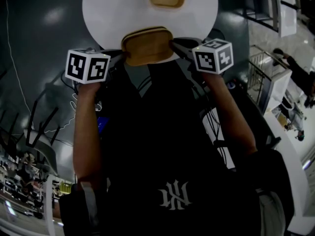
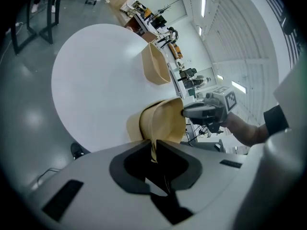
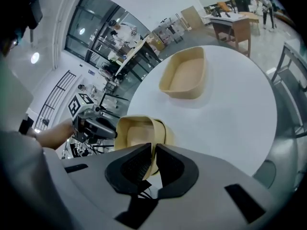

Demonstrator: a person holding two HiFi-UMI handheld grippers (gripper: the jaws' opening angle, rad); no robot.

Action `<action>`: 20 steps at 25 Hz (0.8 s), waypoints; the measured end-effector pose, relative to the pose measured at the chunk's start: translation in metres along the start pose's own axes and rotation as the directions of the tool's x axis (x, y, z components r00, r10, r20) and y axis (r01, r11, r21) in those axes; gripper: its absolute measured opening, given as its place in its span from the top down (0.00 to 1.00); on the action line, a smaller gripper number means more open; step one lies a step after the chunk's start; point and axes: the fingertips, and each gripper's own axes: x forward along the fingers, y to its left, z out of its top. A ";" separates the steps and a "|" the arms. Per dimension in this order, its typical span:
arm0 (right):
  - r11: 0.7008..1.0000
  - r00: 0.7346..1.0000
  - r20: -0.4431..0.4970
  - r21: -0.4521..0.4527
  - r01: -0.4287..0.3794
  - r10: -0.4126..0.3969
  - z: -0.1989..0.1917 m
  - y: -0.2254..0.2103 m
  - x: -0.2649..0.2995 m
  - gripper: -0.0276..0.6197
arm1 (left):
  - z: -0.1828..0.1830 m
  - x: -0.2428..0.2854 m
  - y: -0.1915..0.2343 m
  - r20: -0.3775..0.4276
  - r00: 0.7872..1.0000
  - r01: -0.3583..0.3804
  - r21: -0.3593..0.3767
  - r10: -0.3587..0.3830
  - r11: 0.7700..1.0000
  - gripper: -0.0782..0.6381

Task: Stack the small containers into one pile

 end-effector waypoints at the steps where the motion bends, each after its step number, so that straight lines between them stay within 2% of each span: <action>1: 1.000 1.000 -0.002 -0.023 0.016 -0.016 0.000 0.000 0.002 0.87 | -0.001 0.000 0.001 0.002 1.000 -0.002 0.003 0.002 1.000 0.84; 5: 0.990 0.997 -0.010 -0.113 0.078 -0.080 -0.001 -0.003 0.006 0.87 | -0.001 0.002 0.004 0.019 1.000 -0.013 0.015 0.013 1.000 0.83; 7: 0.987 0.996 -0.001 -0.130 0.093 -0.094 0.000 -0.005 0.006 0.87 | 0.000 0.005 0.004 0.028 0.999 -0.026 0.028 0.025 0.999 0.82; 11: 0.990 0.997 0.010 -0.119 0.077 -0.076 0.000 -0.010 0.006 0.87 | 0.003 0.005 0.004 0.057 0.997 -0.056 0.054 0.053 0.997 0.81; 15: 0.986 0.998 0.021 -0.154 0.067 -0.065 0.002 -0.005 0.004 0.86 | 0.005 -0.004 0.008 0.093 0.992 -0.091 0.076 0.084 0.993 0.74; 20: 0.985 0.998 0.054 -0.167 0.052 -0.043 0.005 -0.002 -0.003 0.86 | 0.008 -0.014 0.007 0.129 0.987 -0.110 0.084 0.099 0.990 0.72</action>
